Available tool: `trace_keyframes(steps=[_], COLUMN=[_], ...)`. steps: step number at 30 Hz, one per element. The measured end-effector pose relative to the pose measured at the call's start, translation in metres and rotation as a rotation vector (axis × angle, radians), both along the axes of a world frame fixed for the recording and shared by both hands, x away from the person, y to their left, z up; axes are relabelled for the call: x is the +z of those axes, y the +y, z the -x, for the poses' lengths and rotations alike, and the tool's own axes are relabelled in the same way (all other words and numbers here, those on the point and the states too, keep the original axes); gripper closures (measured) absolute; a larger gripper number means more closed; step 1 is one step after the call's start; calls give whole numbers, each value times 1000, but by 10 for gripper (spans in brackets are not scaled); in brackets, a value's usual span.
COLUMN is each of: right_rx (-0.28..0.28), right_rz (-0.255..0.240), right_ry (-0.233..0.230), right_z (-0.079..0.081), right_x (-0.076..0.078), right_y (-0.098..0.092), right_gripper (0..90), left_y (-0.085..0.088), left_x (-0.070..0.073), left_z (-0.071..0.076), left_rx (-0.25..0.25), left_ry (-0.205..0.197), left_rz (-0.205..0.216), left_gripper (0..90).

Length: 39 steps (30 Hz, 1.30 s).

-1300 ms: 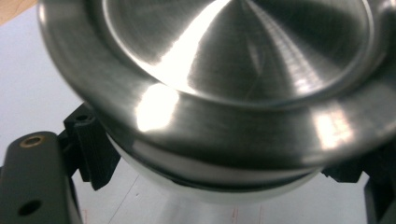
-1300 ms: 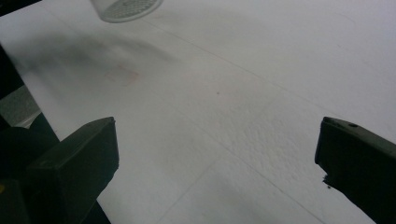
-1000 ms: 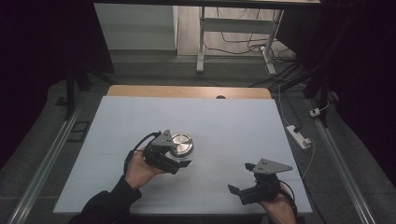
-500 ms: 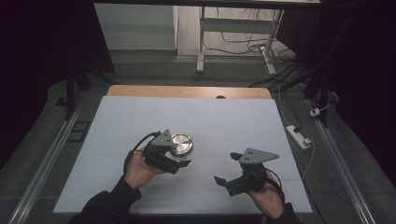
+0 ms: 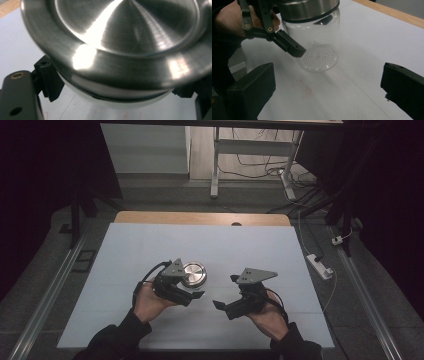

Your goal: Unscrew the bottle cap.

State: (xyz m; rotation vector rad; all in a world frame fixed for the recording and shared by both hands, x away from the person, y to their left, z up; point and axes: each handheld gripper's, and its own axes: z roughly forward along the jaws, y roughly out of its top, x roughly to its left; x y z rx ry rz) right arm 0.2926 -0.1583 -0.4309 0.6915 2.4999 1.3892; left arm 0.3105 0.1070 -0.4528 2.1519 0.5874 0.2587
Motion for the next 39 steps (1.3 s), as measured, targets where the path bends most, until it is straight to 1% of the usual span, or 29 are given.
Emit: trace_keyframes(steps=[5,10,14,17,18,19,23,29,32,34,35,36,37,38,39], right_rx=[-2,10,2,3,3,2,7,17,17,31,45,55,67,82,94], right_rz=[21,17,13,12,12,13,0,23,35,37,29,21,24,24,20], right_ry=[-21,-25,-29,-34,-34,-40,-38,-55,-67,-74,-71,-76,-90,-98,-93], right_z=[-2,-7,-11,-14,-14,-17,-21,-24,-25,-26,-26,-25,-24,-24,-24], right_x=[7,15,19,20,20,21,23,21,19,18,18,18,18,18,19], right_y=[11,25,38,48,48,54,64,81,85,86,85,85,85,84,83], right_gripper=[0,0,0,0,0,0,0,0,53,125,165,172,176,177,178], left_y=[-1,-2,-3,-3,-3,-3,-4,-5,-6,-6,-5,-5,-4,-4,-3], left_x=[0,-1,-1,0,-1,-1,-1,-2,-2,-2,-2,-2,-1,-1,0], left_z=[0,1,1,2,2,1,2,2,2,2,2,2,2,3,3], left_rx=[-1,-4,-5,-3,-2,-2,-1,-6,-8,-12,-15,-19,-31,-36,-47], left_ry=[1,-1,-1,1,1,4,4,8,9,11,13,12,6,3,1], left_rz=[2,-3,-4,-3,-3,-4,-11,-15,-11,-11,-10,-6,-13,-10,-15], left_gripper=[156,155,156,156,156,156,156,155,156,156,156,155,156,155,155])
